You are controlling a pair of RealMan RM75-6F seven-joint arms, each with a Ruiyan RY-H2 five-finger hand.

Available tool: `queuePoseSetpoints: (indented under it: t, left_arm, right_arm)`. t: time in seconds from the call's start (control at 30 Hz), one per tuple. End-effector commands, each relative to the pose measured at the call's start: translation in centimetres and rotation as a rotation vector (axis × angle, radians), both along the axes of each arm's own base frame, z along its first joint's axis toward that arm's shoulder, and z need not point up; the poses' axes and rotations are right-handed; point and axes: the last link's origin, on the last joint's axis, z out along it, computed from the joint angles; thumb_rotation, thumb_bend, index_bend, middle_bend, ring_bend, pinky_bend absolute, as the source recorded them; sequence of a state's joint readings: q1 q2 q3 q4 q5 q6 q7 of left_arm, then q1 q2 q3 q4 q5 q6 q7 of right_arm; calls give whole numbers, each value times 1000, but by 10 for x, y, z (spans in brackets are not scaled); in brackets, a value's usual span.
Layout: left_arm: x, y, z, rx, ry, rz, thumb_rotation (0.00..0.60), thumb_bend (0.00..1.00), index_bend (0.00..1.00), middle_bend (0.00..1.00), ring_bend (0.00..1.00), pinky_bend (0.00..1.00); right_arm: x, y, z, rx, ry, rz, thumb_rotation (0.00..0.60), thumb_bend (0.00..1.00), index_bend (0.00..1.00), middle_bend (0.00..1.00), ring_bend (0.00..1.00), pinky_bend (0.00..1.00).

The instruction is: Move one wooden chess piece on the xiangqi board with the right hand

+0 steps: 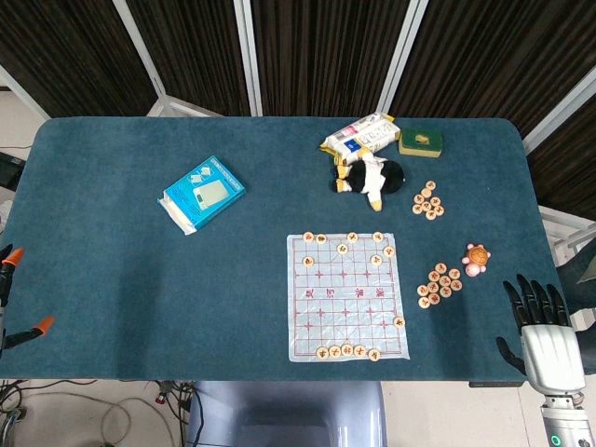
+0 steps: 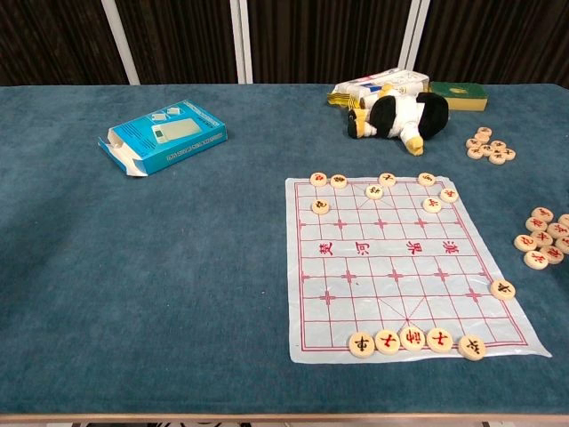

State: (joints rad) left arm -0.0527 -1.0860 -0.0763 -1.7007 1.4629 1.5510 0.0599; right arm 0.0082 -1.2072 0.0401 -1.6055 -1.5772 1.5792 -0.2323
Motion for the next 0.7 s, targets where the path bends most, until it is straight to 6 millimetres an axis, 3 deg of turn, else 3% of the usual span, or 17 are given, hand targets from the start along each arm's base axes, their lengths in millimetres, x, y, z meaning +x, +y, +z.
queuePoseSetpoints:
  t: [0.03,0.7]
  left_arm:
    - [0,1,-1,-5,1,-1,600,8,0,0,0,37]
    - [1,-2,-2,-8,1,-7,600,8,0,0,0,37]
  right_arm:
    - [0,-1,0,-29,-19,-18,600,345,7,0,0,0]
    - [0,2,-1,-19,-38,-62,600,345,7,0,0,0]
